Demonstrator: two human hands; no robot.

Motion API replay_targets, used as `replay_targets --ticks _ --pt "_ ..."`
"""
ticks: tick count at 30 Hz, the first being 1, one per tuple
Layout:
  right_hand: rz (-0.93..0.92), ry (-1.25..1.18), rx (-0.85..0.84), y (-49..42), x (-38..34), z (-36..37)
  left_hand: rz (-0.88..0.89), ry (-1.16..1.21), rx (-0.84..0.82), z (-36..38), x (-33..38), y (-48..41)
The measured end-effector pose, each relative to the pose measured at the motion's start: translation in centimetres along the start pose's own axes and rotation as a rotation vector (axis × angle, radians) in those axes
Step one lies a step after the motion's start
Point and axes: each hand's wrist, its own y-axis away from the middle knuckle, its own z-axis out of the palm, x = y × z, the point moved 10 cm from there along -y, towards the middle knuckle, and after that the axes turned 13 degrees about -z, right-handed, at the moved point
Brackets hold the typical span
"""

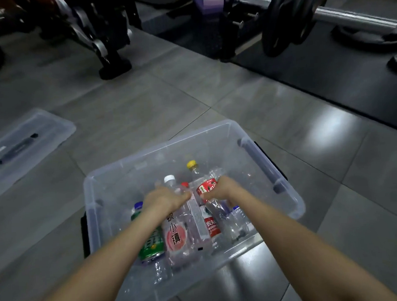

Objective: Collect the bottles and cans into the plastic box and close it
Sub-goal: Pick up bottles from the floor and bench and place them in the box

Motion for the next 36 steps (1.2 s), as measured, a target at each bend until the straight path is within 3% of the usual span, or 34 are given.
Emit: replay_targets --ticks 4,9,14,21,26,32,36 --pt "0.036 0.063 0.033 -0.6 0.9 0.6 -0.048 -0.043 0.044 -0.2 -0.5 -0.3" --pt "-0.017 0.152 0.079 -0.1 0.7 0.5 -0.057 -0.230 0.072 -0.2 -0.4 0.0" --pt "-0.128 0.293 0.144 2.4 -1.5 -2.0 -0.029 -0.241 0.169 -2.8 0.7 1.5" --pt "-0.282 0.208 0.489 12.5 -1.5 -12.3 0.293 -0.161 0.392 -7.6 11.4 10.4" --pt "-0.192 0.128 0.800 22.3 7.0 -22.8 0.634 0.036 0.478 -7.5 23.2 19.3" --pt "0.084 0.081 1.148 33.5 22.2 -34.2 0.937 0.146 0.433 -4.1 37.2 31.9" --pt "0.231 0.011 1.204 37.0 31.6 -38.8 1.019 0.128 0.388 -1.4 45.3 37.4"
